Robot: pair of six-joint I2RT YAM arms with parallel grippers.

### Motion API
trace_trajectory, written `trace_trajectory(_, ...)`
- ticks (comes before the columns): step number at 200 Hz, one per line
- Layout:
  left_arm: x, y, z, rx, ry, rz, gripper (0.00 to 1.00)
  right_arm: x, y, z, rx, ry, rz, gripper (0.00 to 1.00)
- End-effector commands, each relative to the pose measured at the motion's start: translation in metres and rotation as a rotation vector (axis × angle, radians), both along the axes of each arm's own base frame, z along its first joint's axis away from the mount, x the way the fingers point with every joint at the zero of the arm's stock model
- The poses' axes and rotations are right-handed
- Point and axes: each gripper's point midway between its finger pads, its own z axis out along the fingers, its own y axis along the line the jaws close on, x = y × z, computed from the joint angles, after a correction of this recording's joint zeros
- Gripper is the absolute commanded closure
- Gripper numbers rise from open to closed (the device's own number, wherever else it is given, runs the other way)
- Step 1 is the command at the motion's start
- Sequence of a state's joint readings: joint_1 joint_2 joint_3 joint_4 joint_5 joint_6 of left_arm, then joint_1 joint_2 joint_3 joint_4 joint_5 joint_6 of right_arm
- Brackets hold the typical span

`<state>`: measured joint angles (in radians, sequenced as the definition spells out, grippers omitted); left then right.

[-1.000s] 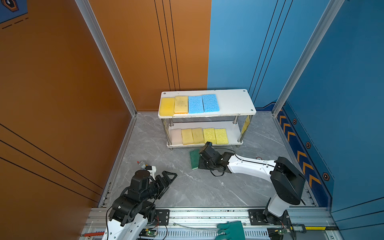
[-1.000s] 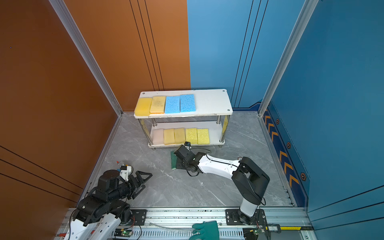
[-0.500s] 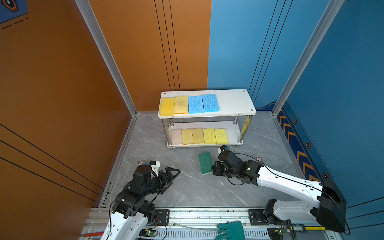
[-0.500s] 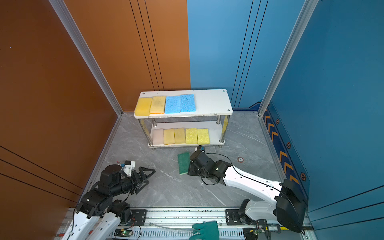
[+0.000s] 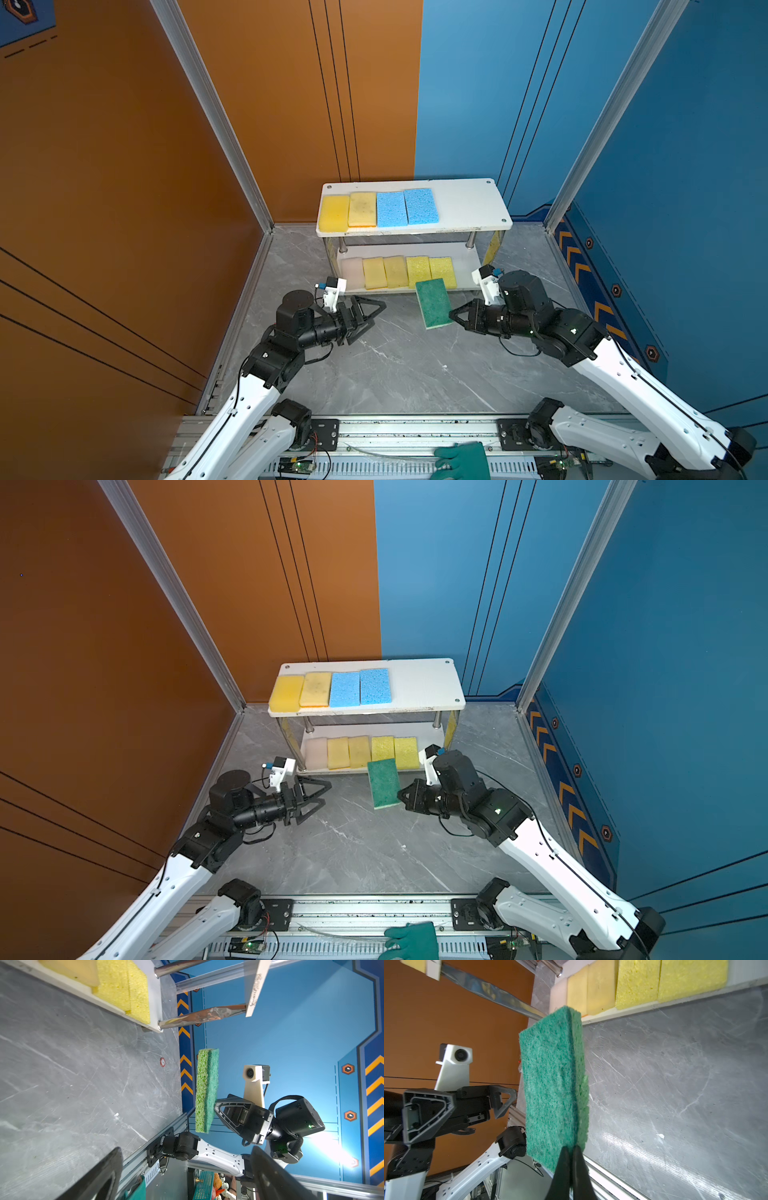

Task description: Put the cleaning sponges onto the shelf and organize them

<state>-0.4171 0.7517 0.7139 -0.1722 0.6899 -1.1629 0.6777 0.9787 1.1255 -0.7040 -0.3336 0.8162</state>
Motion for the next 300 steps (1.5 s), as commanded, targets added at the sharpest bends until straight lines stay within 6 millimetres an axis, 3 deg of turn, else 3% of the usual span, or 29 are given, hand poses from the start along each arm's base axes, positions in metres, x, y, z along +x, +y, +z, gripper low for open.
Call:
trace_trajectory(1,-0.004,-0.018,0.035,-0.045,-0.138,-0.089,0.04,-0.015,0.001,0.012,0.001,0.022,0.08,1.0)
trace_trajectory(40,-0.008,-0.034,0.051,-0.066,-0.178,-0.133,0.04,-0.012,0.01,0.037,0.046,0.0,0.107,1.0)
trace_trajectory(81,-0.02,-0.04,0.063,-0.084,-0.202,-0.183,0.04,-0.012,0.018,0.049,0.073,0.001,0.143,1.0)
trace_trajectory(141,-0.03,-0.035,0.058,-0.098,-0.192,-0.162,0.06,-0.021,0.029,0.047,0.084,0.025,0.211,1.0)
trace_trajectory(208,-0.028,-0.034,0.055,-0.098,-0.182,-0.138,0.21,-0.039,0.043,0.048,0.064,0.005,0.267,1.0)
trace_trajectory(300,-0.027,-0.029,0.054,-0.101,-0.181,-0.105,0.37,-0.045,0.061,0.05,0.055,-0.002,0.325,1.0)
